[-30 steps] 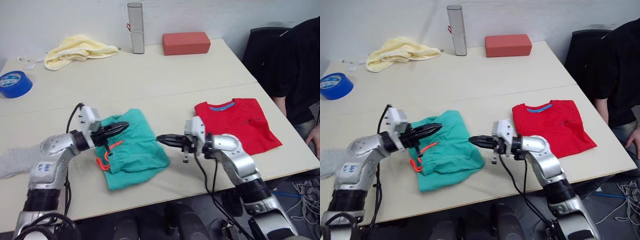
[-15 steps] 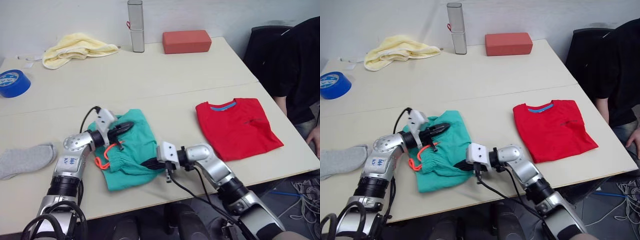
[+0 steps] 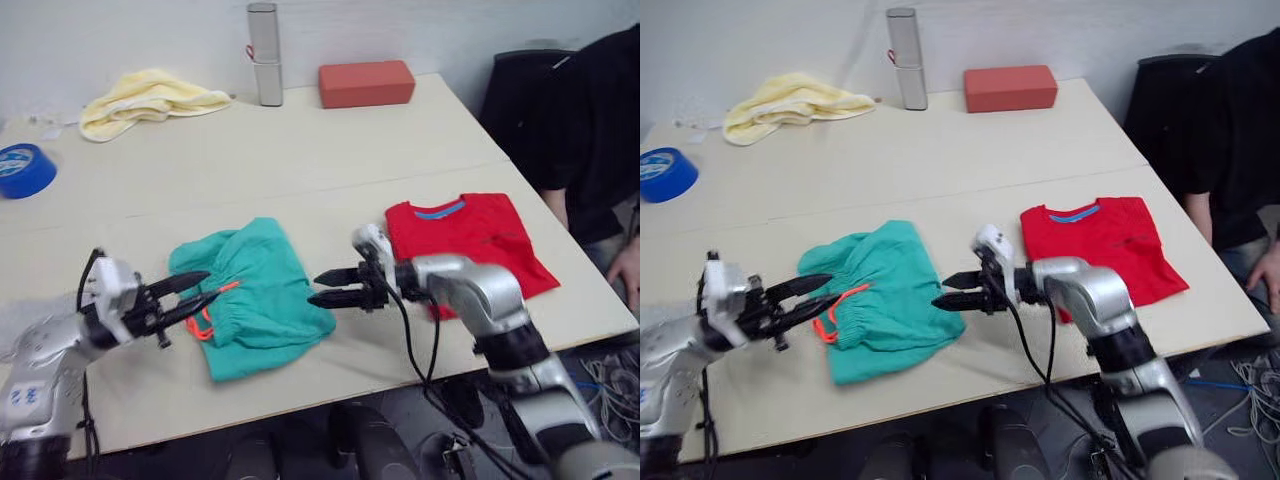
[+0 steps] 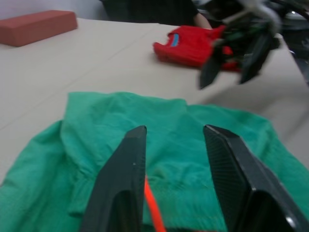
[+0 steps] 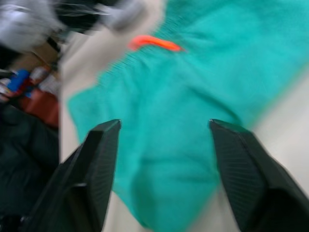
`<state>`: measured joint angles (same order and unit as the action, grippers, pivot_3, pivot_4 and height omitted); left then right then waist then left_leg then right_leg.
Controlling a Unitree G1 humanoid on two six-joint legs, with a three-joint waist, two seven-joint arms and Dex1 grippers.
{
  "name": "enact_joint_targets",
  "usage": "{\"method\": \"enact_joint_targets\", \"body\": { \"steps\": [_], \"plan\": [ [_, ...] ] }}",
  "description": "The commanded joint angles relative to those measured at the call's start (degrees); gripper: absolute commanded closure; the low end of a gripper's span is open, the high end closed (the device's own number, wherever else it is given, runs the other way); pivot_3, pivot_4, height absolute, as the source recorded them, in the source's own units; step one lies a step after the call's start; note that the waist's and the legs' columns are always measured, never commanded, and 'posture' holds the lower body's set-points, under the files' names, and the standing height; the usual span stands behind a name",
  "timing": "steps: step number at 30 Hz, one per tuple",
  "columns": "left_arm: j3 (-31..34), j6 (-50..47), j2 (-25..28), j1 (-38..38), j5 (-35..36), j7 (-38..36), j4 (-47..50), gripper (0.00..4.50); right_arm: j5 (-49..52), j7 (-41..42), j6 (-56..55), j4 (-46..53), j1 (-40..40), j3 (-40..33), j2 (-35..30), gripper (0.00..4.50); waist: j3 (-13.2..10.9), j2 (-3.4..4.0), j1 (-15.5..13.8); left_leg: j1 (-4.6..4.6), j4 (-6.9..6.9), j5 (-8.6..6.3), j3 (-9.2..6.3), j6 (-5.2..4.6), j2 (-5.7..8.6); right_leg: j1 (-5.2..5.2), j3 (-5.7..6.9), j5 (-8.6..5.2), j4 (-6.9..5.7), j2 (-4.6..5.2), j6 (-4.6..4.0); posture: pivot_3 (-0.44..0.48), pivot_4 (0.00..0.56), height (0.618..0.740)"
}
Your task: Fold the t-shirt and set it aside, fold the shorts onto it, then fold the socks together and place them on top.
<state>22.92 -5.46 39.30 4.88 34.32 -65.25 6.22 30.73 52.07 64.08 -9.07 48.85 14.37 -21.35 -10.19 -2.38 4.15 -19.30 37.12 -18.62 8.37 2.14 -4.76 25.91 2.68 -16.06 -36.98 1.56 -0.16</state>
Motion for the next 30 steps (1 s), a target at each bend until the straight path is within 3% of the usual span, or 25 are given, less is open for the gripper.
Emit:
{"method": "enact_joint_targets", "body": {
  "steps": [1,5,8,16,28,30],
  "plan": [
    [3.1,1.2,0.4,1.8,1.1,-0.2,0.6,1.28,-0.9,-1.8,3.4,-9.4,3.1,-0.8,3.2,0.0,0.0,-0.03,0.0,0.0,-0.05,0.01,-0.05,0.02,-0.01,0.01,0.03,-0.01,-0.01,-0.03,-0.03,0.0,0.15,0.74],
    [3.6,0.9,-0.7,3.6,1.5,1.0,2.4,0.06,-4.0,-1.9,0.5,-18.4,6.2,0.0,6.3,0.0,0.1,-0.05,-0.2,-0.37,-0.09,-0.07,-0.08,0.02,-0.04,0.3,0.11,-0.02,0.0,-0.02,-0.01,0.0,0.15,0.74],
    [3.6,0.2,-1.2,4.3,2.0,2.2,3.9,0.03,-2.8,0.1,4.5,-23.6,9.2,-0.3,9.6,0.0,0.1,-0.12,0.7,-0.83,0.17,-0.05,-0.03,-0.05,-0.04,0.65,0.06,0.1,-0.01,0.02,0.18,0.0,0.15,0.74],
    [3.2,-0.7,-1.9,4.5,2.7,3.6,5.5,0.03,-3.4,2.1,8.9,-32.6,13.6,0.2,18.1,0.0,0.1,-0.12,1.8,-0.78,0.04,-0.02,-0.09,-0.01,-0.09,0.67,0.1,0.09,-0.08,-0.05,0.07,0.0,0.15,0.74],
    [5.5,0.5,-2.9,8.0,2.0,5.1,5.6,0.03,-8.0,2.0,4.3,-41.8,15.9,0.1,28.1,0.0,0.2,-0.12,3.6,-0.78,0.01,-0.02,-0.08,0.02,-0.1,0.67,0.1,0.08,-0.08,-0.01,0.05,0.0,0.15,0.74],
    [5.4,0.7,-3.5,9.2,2.1,5.3,6.6,0.0,-6.9,-0.5,2.3,-45.2,15.7,-4.9,29.8,0.4,0.2,-0.12,3.8,-0.78,0.01,-0.02,-0.09,0.02,-0.1,0.67,0.1,0.08,-0.09,0.0,0.05,0.0,0.15,0.74]
  ]
}}
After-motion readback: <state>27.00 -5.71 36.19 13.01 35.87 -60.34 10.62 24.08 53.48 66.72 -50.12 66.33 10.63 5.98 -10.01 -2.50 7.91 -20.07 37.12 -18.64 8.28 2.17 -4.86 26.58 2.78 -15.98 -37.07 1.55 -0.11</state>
